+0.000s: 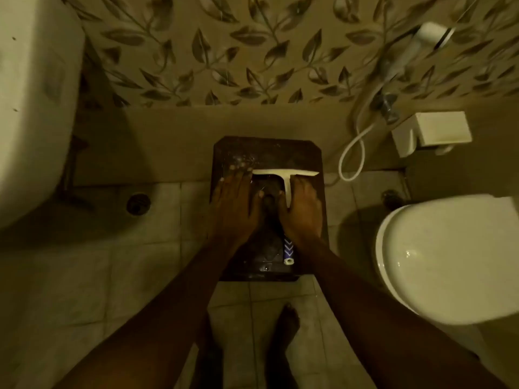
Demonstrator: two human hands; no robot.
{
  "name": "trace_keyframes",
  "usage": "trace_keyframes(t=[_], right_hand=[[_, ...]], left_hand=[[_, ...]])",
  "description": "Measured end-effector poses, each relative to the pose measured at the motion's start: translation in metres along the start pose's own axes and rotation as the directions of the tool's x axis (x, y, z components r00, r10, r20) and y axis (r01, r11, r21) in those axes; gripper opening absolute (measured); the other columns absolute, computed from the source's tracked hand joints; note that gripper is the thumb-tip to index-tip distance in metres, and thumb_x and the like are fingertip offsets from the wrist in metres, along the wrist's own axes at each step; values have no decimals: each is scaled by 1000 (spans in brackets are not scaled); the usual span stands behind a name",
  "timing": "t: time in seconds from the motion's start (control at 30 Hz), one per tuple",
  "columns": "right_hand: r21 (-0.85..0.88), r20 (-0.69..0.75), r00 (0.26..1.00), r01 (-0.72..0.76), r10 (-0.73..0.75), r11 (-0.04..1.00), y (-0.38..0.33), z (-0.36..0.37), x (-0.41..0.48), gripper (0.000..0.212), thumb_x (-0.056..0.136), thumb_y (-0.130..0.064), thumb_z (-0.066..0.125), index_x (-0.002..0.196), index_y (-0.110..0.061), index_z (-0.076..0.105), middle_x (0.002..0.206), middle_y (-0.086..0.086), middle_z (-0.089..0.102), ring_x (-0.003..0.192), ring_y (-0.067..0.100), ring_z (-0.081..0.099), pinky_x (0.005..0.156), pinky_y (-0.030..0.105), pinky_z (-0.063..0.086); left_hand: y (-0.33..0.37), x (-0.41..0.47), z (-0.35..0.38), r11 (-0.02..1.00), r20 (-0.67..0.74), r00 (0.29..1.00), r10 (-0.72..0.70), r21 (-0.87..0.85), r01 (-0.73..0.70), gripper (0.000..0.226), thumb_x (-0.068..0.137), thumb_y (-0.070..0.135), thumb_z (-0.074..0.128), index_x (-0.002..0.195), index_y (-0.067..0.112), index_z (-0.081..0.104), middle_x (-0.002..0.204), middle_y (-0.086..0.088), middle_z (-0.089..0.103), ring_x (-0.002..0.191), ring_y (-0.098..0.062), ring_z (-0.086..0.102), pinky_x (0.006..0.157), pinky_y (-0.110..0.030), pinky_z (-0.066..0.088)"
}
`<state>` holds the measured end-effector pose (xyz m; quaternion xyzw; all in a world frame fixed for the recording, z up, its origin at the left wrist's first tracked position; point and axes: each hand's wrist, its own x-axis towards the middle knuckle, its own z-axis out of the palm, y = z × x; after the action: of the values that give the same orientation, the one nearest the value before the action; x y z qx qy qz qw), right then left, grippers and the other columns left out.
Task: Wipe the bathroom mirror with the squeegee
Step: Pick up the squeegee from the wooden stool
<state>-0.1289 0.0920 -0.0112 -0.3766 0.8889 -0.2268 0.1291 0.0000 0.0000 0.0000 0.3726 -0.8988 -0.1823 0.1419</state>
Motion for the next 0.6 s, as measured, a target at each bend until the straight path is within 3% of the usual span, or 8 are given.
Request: trace_keyframes(t=[0.17, 0.27, 0.47, 0.53, 0.6], right_hand=[[123, 131, 958, -272, 256, 954, 10, 18, 2, 51, 98, -47, 47, 136, -13, 46, 128, 13, 61, 116, 33, 59, 92, 41, 47], [199, 191, 930, -350, 314, 915, 7, 16, 6, 45, 102, -47, 41, 119, -8, 56, 106, 17, 68, 99, 37, 65, 81, 39, 50], [559, 97, 942, -319, 322, 765, -53, -24, 1, 30, 99, -56, 42, 108, -32, 57, 96, 2, 69, 90, 24, 68, 81, 48, 58], [587, 30, 943, -284, 330, 758, -83, -46, -3, 36, 99, -57, 41, 109, -27, 59, 96, -2, 69, 91, 21, 68, 82, 44, 57], [604, -21, 940, -260, 341, 754, -117, -72, -8, 38, 99, -56, 41, 95, -23, 60, 80, -5, 64, 76, 10, 64, 70, 33, 53]], left_hand=[[-10, -6, 21, 997, 45, 996, -82, -7, 83, 51, 99, 39, 38, 142, 12, 42, 153, -6, 37, 145, -20, 24, 116, -33, 12], [-18, -9, 16, 992, 48, 992, -118, -27, 120, 49, 99, 38, 39, 141, 12, 43, 152, -6, 38, 145, -20, 24, 116, -33, 12], [-14, -4, -49, 978, 31, 989, -148, -145, 151, 50, 98, 40, 32, 137, 12, 48, 147, -7, 45, 143, -22, 31, 116, -36, 16], [-9, -1, -84, 969, -2, 988, -155, -195, 152, 51, 97, 41, 32, 133, 12, 52, 142, -7, 51, 139, -24, 38, 115, -38, 22], [-4, -1, -126, 972, -62, 987, -146, -193, 132, 46, 96, 39, 36, 128, 13, 56, 131, -7, 59, 128, -26, 50, 109, -44, 34]])
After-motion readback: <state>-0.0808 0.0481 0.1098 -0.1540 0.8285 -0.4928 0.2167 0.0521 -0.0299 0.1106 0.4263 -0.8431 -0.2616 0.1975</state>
